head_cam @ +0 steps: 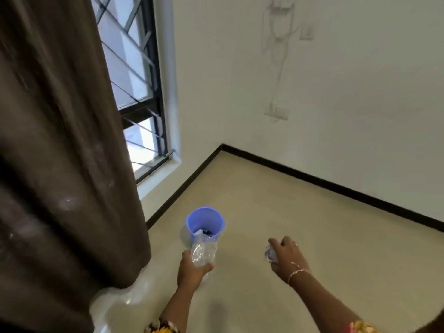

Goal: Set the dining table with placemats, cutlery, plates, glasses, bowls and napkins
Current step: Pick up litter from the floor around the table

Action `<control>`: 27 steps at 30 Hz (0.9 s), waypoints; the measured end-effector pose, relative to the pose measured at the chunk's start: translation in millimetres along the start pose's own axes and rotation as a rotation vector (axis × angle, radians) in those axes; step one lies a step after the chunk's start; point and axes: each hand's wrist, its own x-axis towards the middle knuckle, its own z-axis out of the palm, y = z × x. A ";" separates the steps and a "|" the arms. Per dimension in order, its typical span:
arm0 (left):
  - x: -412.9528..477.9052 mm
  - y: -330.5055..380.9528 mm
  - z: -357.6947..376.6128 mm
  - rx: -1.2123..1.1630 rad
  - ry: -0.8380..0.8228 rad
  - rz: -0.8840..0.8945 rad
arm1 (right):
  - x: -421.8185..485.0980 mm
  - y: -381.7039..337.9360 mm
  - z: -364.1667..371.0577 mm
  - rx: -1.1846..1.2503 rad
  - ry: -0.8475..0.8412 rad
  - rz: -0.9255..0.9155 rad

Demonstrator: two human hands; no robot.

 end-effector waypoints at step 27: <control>445.4 59.0 45.3 0.145 -0.116 -0.313 | 411.2 -93.5 88.1 0.113 -0.437 0.020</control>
